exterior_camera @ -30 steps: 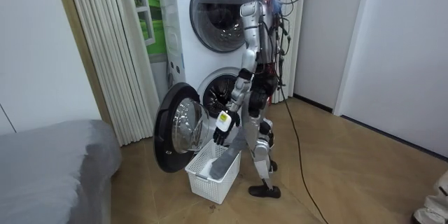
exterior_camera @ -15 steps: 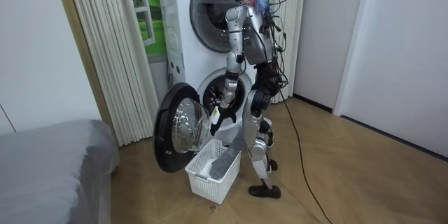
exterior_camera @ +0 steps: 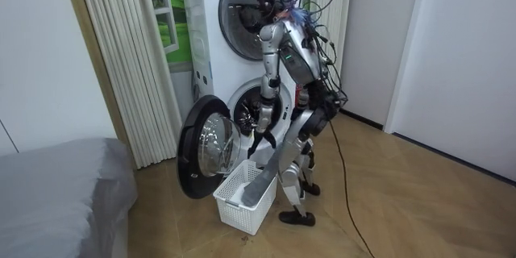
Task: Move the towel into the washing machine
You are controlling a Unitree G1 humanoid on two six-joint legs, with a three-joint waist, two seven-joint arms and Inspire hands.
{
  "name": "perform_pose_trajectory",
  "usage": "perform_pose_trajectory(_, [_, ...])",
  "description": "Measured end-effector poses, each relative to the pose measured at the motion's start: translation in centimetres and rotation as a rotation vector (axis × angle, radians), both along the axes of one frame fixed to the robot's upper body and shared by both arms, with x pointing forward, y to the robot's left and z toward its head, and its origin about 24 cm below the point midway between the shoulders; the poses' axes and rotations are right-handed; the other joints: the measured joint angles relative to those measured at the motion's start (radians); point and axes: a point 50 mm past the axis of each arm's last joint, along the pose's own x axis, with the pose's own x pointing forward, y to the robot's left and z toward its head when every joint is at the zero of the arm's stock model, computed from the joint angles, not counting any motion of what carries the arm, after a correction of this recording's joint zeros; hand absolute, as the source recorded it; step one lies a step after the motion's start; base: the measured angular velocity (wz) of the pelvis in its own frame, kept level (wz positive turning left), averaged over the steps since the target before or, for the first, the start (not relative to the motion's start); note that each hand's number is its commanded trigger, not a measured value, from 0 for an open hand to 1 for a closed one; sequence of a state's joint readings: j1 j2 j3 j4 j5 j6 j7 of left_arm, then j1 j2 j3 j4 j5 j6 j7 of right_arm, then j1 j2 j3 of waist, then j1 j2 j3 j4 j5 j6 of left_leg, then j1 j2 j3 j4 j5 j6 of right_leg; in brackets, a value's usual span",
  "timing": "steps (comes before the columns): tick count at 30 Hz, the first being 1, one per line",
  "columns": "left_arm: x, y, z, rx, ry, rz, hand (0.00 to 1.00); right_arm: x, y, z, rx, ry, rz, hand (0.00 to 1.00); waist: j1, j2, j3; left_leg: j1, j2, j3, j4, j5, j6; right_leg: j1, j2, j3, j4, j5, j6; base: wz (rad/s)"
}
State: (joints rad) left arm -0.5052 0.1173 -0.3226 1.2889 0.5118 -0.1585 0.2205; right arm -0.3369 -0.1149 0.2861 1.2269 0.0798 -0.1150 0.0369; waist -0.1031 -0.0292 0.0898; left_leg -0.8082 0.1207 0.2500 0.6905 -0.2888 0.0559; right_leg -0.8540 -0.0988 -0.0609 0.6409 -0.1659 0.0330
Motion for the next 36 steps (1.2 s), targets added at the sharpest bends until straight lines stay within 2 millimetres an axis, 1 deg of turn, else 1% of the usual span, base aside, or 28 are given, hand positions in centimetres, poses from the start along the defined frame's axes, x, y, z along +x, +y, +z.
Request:
perform_pose_trajectory(2, [0.5,0.0,0.5,0.01,-0.026,-0.007,0.0,0.6,0.3,0.4,0.013,-0.022,0.001,0.0,-0.006,0.001,0.0009,-0.045,0.009,0.0,0.042,-0.005,0.0,-0.047,0.001,0.003,0.038,-0.003,-0.009,-0.07])
perform_pose_trajectory(3, [0.8,-0.1,0.7,0.017,-0.037,-0.015,0.0,0.8,0.3,0.6,0.029,-0.034,-0.01,0.0,-0.016,0.001,0.001,-0.071,0.007,-0.003,0.063,-0.007,-0.001,-0.075,-0.003,0.002,0.057,-0.007,-0.015,0.0])
perform_pose_trajectory(5, [1.2,0.1,1.1,0.038,-0.056,-0.028,0.0,1.4,0.5,1.0,0.055,-0.056,-0.014,0.0,-0.036,0.002,0.0016,-0.118,0.013,-0.004,0.093,-0.008,-0.004,-0.124,-0.004,0.002,0.088,-0.01,-0.016,0.0])
perform_pose_trajectory(6, [1.5,0.1,1.4,0.055,-0.071,-0.038,0.0,1.7,0.7,1.3,0.076,-0.077,-0.021,0.0,-0.042,0.002,0.0018,-0.15,0.023,-0.003,0.115,-0.008,-0.004,-0.154,-0.001,0.0,0.101,-0.009,-0.017,-0.06])
perform_pose_trajectory(8, [1.6,0.2,1.5,0.089,-0.084,-0.061,0.0,1.9,1.1,1.5,0.108,-0.092,-0.02,0.0,-0.059,0.003,0.0022,-0.186,0.03,-0.004,0.137,-0.008,-0.004,-0.186,0.004,-0.005,0.115,-0.005,-0.021,-0.08])
perform_pose_trajectory(9, [1.6,0.2,1.5,0.118,-0.087,-0.092,0.0,2.0,1.3,1.6,0.128,-0.099,-0.022,0.0,-0.067,0.003,0.0022,-0.204,0.038,-0.006,0.148,-0.008,-0.004,-0.202,0.009,-0.006,0.121,-0.001,-0.027,-0.07])
perform_pose_trajectory(10, [1.5,0.0,1.5,0.128,-0.089,-0.106,0.0,2.1,1.4,1.6,0.137,-0.104,-0.025,0.0,-0.07,0.003,0.0021,-0.213,0.044,-0.007,0.153,-0.009,-0.003,-0.21,0.012,-0.007,0.123,-0.001,-0.027,-0.08])
perform_pose_trajectory(11, [1.6,-0.2,1.6,0.151,-0.095,-0.137,0.0,2.2,1.6,1.7,0.15,-0.11,-0.032,0.0,-0.073,0.003,0.0024,-0.232,0.047,-0.007,0.162,-0.009,-0.003,-0.227,0.015,-0.01,0.126,0.003,-0.032,-0.07])
perform_pose_trajectory(12, [1.7,-0.4,1.7,0.165,-0.101,-0.157,0.0,2.5,1.8,1.9,0.162,-0.119,-0.033,0.0,-0.082,0.004,0.0025,-0.254,0.051,-0.008,0.168,-0.009,-0.004,-0.249,0.016,-0.014,0.129,0.007,-0.039,-0.07])
perform_pose_trajectory(14, [2.1,-0.7,2.1,0.195,-0.119,-0.196,0.0,2.9,2.0,2.3,0.174,-0.14,-0.026,0.0,-0.086,0.005,0.0026,-0.289,0.058,-0.01,0.181,-0.009,-0.004,-0.282,0.015,-0.018,0.142,0.008,-0.043,0.0])
perform_pose_trajectory(16, [2.6,-1.1,2.6,0.224,-0.155,-0.231,0.0,3.3,2.2,2.6,0.176,-0.157,-0.014,0.0,-0.087,0.005,0.003,-0.318,0.058,-0.01,0.19,-0.006,0.0,-0.311,0.015,-0.019,0.151,0.007,-0.047,0.0])
perform_pose_trajectory(20, [3.8,-1.9,3.8,0.281,-0.203,-0.305,0.0,4.1,2.3,3.2,0.172,-0.175,-0.005,0.0,-0.089,0.006,0.0037,-0.347,0.058,-0.009,0.212,-0.015,-0.004,-0.345,0.014,-0.017,0.187,-0.011,-0.051,0.05])
perform_pose_trajectory(22, [4.3,-2.0,4.4,0.298,-0.228,-0.321,0.0,4.5,2.4,3.5,0.163,-0.187,0.008,0.0,-0.094,0.006,0.0038,-0.361,0.058,-0.009,0.221,-0.019,-0.005,-0.361,0.012,-0.016,0.202,-0.02,-0.053,0.06])
perform_pose_trajectory(24, [4.7,-1.8,4.9,0.313,-0.246,-0.324,0.0,5.1,2.6,4.0,0.159,-0.204,0.022,0.0,-0.108,0.005,0.0046,-0.376,0.059,-0.008,0.233,-0.026,-0.007,-0.382,0.01,-0.014,0.224,-0.032,-0.055,0.04])
perform_pose_trajectory(26, [4.9,-1.9,5.2,0.317,-0.259,-0.326,0.0,5.3,2.7,4.2,0.164,-0.217,0.026,0.0,-0.116,0.005,0.0046,-0.392,0.06,-0.013,0.245,-0.034,-0.011,-0.397,0.01,-0.016,0.235,-0.039,-0.058,0.0])
perform_pose_trajectory(29, [5.2,-2.0,5.5,0.34,-0.287,-0.34,0.0,5.8,3.2,4.8,0.184,-0.242,0.041,0.0,-0.139,0.004,0.0052,-0.423,0.061,-0.017,0.255,-0.038,-0.013,-0.426,0.011,-0.017,0.246,-0.044,-0.059,0.0])
perform_pose_trajectory(32, [5.2,-2.2,5.5,0.362,-0.292,-0.371,0.0,6.1,3.5,5.1,0.188,-0.249,0.059,0.0,-0.145,0.004,0.0055,-0.442,0.068,-0.02,0.265,-0.045,-0.014,-0.442,0.015,-0.021,0.248,-0.047,-0.06,-0.05])
perform_pose_trajectory(35, [5.3,-2.1,5.7,0.395,-0.303,-0.395,0.0,6.5,3.7,5.5,0.192,-0.265,0.072,0.0,-0.156,0.0,0.008,-0.465,0.07,-0.02,0.281,-0.054,-0.011,-0.467,0.013,-0.02,0.267,-0.057,-0.059,0.0])
perform_pose_trajectory(36, [5.3,-1.9,5.7,0.405,-0.305,-0.398,0.0,6.6,3.8,5.6,0.196,-0.273,0.075,0.0,-0.159,-0.001,0.0087,-0.475,0.076,-0.02,0.292,-0.06,-0.011,-0.476,0.013,-0.021,0.276,-0.06,-0.059,-0.03])
